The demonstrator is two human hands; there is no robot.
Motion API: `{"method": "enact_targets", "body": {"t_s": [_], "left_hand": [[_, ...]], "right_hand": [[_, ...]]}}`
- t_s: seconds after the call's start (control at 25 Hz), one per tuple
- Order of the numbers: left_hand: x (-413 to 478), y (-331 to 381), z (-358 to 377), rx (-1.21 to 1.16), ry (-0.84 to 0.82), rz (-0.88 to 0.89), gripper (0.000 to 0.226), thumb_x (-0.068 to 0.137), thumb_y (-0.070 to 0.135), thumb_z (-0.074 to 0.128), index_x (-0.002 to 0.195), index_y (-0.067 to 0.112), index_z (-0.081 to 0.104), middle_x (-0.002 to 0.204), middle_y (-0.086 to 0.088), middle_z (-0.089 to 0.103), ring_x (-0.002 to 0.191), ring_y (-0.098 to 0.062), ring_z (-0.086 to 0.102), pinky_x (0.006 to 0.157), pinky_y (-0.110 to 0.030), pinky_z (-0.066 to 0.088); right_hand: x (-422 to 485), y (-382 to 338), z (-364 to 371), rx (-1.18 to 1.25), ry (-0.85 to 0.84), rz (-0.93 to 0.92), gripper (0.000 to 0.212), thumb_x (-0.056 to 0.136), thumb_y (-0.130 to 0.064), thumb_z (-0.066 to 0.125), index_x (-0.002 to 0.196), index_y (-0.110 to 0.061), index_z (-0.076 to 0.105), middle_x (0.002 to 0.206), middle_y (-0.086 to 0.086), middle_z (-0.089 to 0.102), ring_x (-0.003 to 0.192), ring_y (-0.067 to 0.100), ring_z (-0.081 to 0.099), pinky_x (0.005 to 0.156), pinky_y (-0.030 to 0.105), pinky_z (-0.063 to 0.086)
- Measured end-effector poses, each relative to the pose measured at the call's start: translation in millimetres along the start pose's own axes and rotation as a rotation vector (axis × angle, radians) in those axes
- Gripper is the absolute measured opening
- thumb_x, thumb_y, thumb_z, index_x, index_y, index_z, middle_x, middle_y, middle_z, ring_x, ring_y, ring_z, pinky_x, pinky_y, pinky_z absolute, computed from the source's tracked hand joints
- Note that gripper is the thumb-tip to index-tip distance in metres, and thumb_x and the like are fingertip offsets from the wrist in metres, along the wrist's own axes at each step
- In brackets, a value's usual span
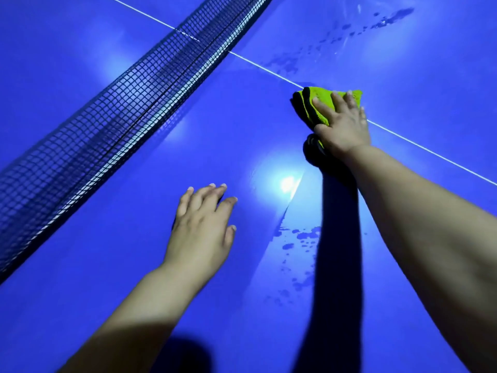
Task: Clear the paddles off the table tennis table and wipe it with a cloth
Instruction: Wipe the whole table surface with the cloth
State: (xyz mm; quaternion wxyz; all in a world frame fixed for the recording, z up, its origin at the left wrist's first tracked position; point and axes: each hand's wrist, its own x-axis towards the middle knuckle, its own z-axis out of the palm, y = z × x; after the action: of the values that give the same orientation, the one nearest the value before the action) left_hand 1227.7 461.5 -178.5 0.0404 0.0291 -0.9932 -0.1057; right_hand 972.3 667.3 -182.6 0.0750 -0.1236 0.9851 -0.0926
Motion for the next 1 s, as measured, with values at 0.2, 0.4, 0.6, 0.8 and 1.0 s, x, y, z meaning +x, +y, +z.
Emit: {"method": "enact_targets", "body": {"t_s": [0.2,0.4,0.6,0.8,1.0], "left_hand": [[-41.1,-7.0,-10.0,-0.033,-0.018,-0.001,0.045,0.066,0.015,0.077,0.109,0.013,0.064,0.123,-0.009,0.059,0.119,-0.029,0.05,0.106,-0.04,0.016],[-101.9,-26.3,-26.2,-0.055,-0.028,0.001,0.047,0.064,0.014,0.078,0.108,0.013,0.064,0.12,-0.01,0.06,0.116,-0.03,0.053,0.105,-0.041,0.017],[-171.3,-58.5,-43.4,-0.061,-0.053,-0.035,0.048,0.063,0.014,0.08,0.108,0.015,0.065,0.121,-0.008,0.06,0.117,-0.029,0.053,0.106,-0.042,0.021],[-247.9,-88.2,-62.2,-0.042,-0.076,-0.064,0.049,0.063,0.014,0.08,0.11,0.015,0.065,0.123,-0.008,0.06,0.117,-0.029,0.053,0.106,-0.046,0.028],[-316.4,-110.9,-81.0,-0.029,-0.057,-0.064,0.053,0.058,0.013,0.083,0.109,0.013,0.065,0.12,-0.009,0.061,0.113,-0.029,0.055,0.103,-0.045,0.027]], "right_hand": [[-84.2,-22.2,14.5,-0.084,-0.04,-0.043,0.066,0.087,-0.033,0.047,0.149,-0.04,0.024,0.161,0.004,0.008,0.148,0.021,-0.001,0.117,0.047,-0.004],[-178.2,-62.0,27.5,-0.137,-0.096,-0.149,0.076,0.075,-0.038,0.031,0.149,-0.042,0.018,0.161,0.003,0.005,0.148,0.021,-0.004,0.116,0.047,-0.007],[-267.2,-111.8,49.0,-0.148,-0.105,-0.19,0.074,0.077,-0.04,0.032,0.15,-0.043,0.016,0.162,0.003,0.002,0.148,0.022,-0.006,0.117,0.045,-0.008],[-358.5,-170.1,72.3,-0.196,-0.123,-0.261,0.074,0.077,-0.043,0.021,0.15,-0.043,0.013,0.162,0.003,0.0,0.148,0.023,-0.009,0.115,0.044,-0.015],[-439.1,-224.9,93.1,-0.176,-0.164,-0.337,0.075,0.075,-0.047,0.019,0.15,-0.043,0.015,0.161,0.005,0.001,0.148,0.026,-0.008,0.115,0.048,-0.013]]}}
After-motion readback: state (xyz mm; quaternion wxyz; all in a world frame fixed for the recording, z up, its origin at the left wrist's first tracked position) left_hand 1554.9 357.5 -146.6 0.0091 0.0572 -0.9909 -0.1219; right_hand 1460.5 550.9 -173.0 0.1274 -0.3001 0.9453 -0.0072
